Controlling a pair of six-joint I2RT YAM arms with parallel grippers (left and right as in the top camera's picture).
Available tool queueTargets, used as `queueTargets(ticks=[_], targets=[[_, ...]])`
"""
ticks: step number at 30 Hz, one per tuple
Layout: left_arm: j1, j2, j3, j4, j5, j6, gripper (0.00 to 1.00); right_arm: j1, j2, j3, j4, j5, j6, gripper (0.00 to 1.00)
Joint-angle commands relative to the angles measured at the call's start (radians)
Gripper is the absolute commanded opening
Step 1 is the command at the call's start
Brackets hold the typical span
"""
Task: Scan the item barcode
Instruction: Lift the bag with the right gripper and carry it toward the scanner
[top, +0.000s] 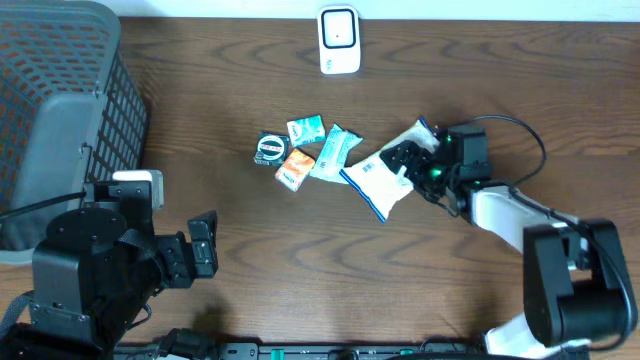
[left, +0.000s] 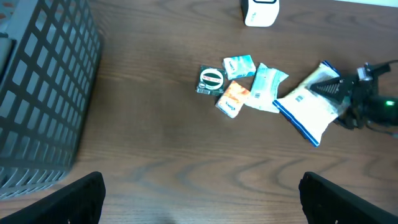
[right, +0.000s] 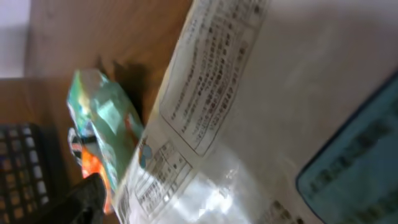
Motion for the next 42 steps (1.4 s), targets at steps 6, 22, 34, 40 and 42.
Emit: queueTargets(ticks=[6,22,34,40,42], targets=[[0.003,0.003,0.009,-0.001,-0.002,-0.013,0.98,-0.042,0.116,-0.036,-0.005,-0.003,0.001,0.12],[0.003,0.003,0.009,-0.001,-0.002,-0.013,0.98,-0.193,-0.156,-0.029,0.026,-0.357,-0.064,0.01],[0.003,0.003,0.009,-0.001,-0.002,-0.013,0.98,-0.154,-0.489,-0.027,0.208,-0.489,-0.137,0.01],[0.003,0.003,0.009,-0.001,-0.002,-0.013,0.98,-0.124,-0.455,0.023,0.238,-0.615,-0.164,0.01],[0.003,0.003,0.009,-0.001,-0.002,-0.013,0.98,-0.109,-0.433,0.053,0.237,-0.645,-0.171,0.01]])
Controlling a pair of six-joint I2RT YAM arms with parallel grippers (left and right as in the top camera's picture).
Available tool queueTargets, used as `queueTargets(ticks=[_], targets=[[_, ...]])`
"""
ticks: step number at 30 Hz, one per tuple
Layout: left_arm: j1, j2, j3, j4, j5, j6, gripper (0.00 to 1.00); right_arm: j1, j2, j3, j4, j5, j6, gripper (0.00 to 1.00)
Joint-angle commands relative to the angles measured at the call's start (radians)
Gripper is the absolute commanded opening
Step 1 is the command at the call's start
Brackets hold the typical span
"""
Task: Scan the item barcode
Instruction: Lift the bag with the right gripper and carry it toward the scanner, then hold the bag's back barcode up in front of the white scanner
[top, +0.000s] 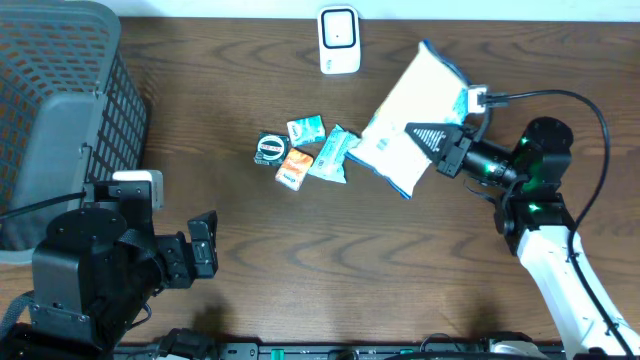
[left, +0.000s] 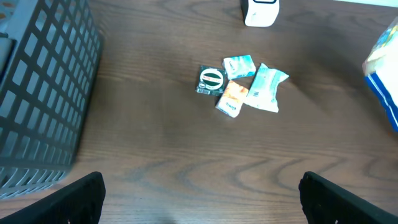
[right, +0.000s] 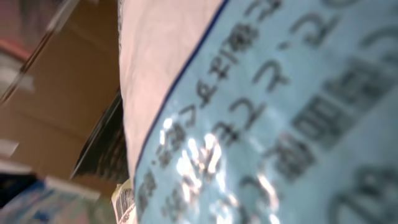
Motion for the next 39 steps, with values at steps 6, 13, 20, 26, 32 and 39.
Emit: queueTargets(ticks=[6,13,20,26,32,39], targets=[[0.003,0.003,0.009,-0.001,-0.002,-0.013,0.98,0.096,0.132,0.229,-0.02,-0.11,-0.043,0.01],[0.003,0.003,0.009,-0.001,-0.002,-0.013,0.98,0.208,0.301,0.425,-0.111,-0.208,-0.088,0.01],[0.003,0.003,0.009,-0.001,-0.002,-0.013,0.98,0.296,0.421,0.483,-0.118,-0.157,-0.088,0.01],[0.003,0.003,0.009,-0.001,-0.002,-0.013,0.98,0.33,0.489,0.484,-0.234,-0.1,-0.212,0.01],[0.003,0.003,0.009,-0.001,-0.002,-0.013,0.98,0.333,0.492,0.523,-0.645,0.201,-0.528,0.01],[0.003,0.003,0.009,-0.001,-0.002,-0.013,0.98,0.333,0.489,0.579,-0.832,0.27,-0.789,0.01]])
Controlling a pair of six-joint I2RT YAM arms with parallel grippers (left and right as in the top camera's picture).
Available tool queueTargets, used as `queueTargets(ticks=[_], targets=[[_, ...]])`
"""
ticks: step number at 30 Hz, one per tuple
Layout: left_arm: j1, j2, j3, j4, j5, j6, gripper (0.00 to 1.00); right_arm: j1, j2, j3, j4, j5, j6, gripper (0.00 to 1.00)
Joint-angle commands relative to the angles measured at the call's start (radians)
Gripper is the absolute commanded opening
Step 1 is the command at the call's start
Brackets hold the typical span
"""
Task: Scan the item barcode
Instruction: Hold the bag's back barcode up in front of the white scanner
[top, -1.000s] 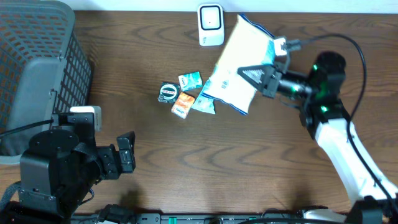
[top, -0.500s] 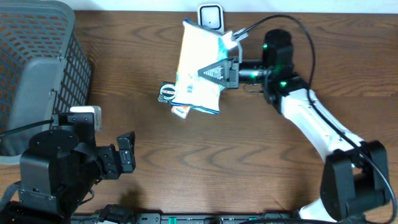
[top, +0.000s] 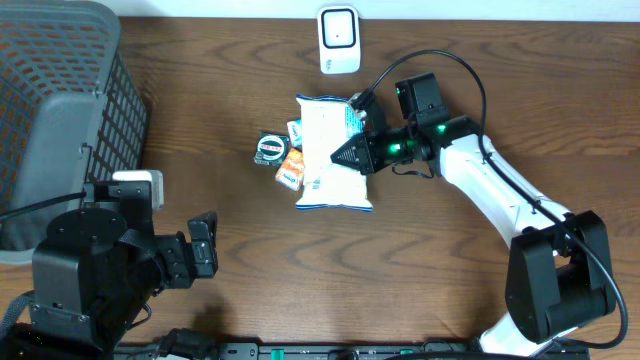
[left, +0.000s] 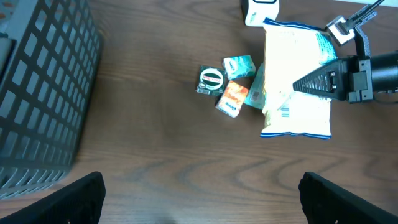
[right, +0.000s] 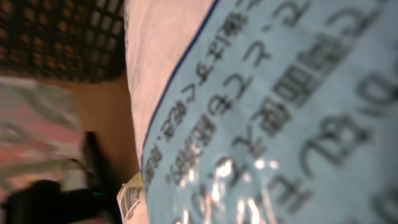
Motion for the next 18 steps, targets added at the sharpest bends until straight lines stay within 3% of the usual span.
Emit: queueTargets(ticks=[1,6,13,18], targets=[[0.003,0.003,0.009,-0.001,-0.002,-0.013,0.98,0.002,-0.005,0.058,0.006,0.049,-0.175,0.01],[0.003,0.003,0.009,-0.001,-0.002,-0.013,0.98,-0.006,-0.007,0.112,0.057,0.05,-0.244,0.01],[0.003,0.003,0.009,-0.001,-0.002,-0.013,0.98,-0.017,-0.009,0.238,0.059,0.036,-0.208,0.01],[0.003,0.003,0.009,-0.001,-0.002,-0.013,0.98,-0.018,-0.009,0.27,0.053,-0.075,-0.201,0.01]])
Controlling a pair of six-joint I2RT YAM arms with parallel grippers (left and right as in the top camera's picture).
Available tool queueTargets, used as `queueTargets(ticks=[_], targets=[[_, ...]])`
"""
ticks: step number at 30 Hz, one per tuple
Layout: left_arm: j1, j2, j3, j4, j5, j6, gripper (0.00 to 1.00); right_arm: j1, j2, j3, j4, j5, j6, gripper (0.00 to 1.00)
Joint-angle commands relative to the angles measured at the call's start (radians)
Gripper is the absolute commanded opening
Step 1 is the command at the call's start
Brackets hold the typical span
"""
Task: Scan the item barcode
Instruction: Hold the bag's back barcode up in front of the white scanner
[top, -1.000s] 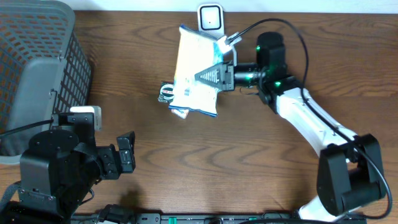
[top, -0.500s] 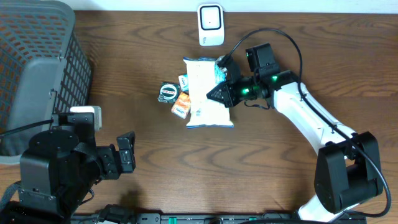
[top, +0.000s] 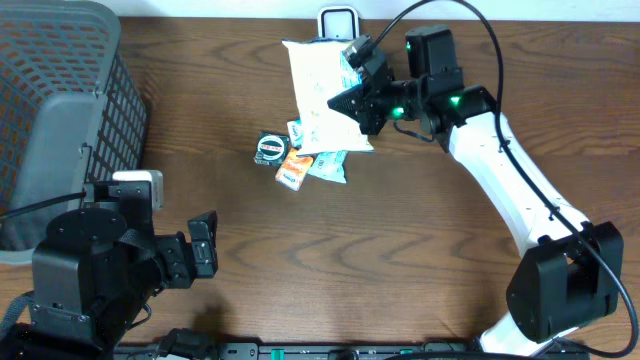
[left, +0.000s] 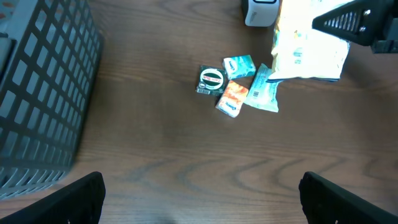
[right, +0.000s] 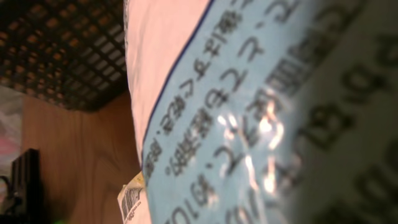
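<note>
My right gripper (top: 358, 102) is shut on a white and blue snack bag (top: 318, 88), holding it off the table at the far edge. The bag (left: 308, 50) hangs right in front of the white scanner (top: 338, 14) and covers its lower part. In the right wrist view the bag (right: 249, 124) fills the frame, with a small barcode tag (right: 129, 200) at its lower left edge. The scanner (left: 259, 11) also shows in the left wrist view. My left gripper (left: 202, 200) stands open over bare wood near the front left, far from the bag.
A grey mesh basket (top: 60, 100) stands at the far left. A cluster of small packets (top: 300, 158) lies mid-table just below the bag: a round green one (top: 270, 147), an orange one (top: 293, 170) and teal ones (top: 330, 165).
My right gripper has carried the bag from above the small packets to the far edge, where it now hangs in front of the scanner. The left arm has not moved.
The bag first lay on the table right of the packets with my right gripper at it. Then it was held high to the right of the scanner. After that it hung over the packets, and now it is at the scanner.
</note>
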Motion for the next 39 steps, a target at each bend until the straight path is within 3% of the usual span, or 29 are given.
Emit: queueTargets(ticks=[1,39], targets=[[0.003,0.003,0.009,-0.001,-0.002,-0.013,0.98,-0.003,-0.009,0.034,0.0,-0.125,-0.003,0.01],[0.003,0.003,0.009,-0.001,-0.002,-0.013,0.98,-0.003,-0.091,0.034,-0.127,-0.112,-0.004,0.01]])
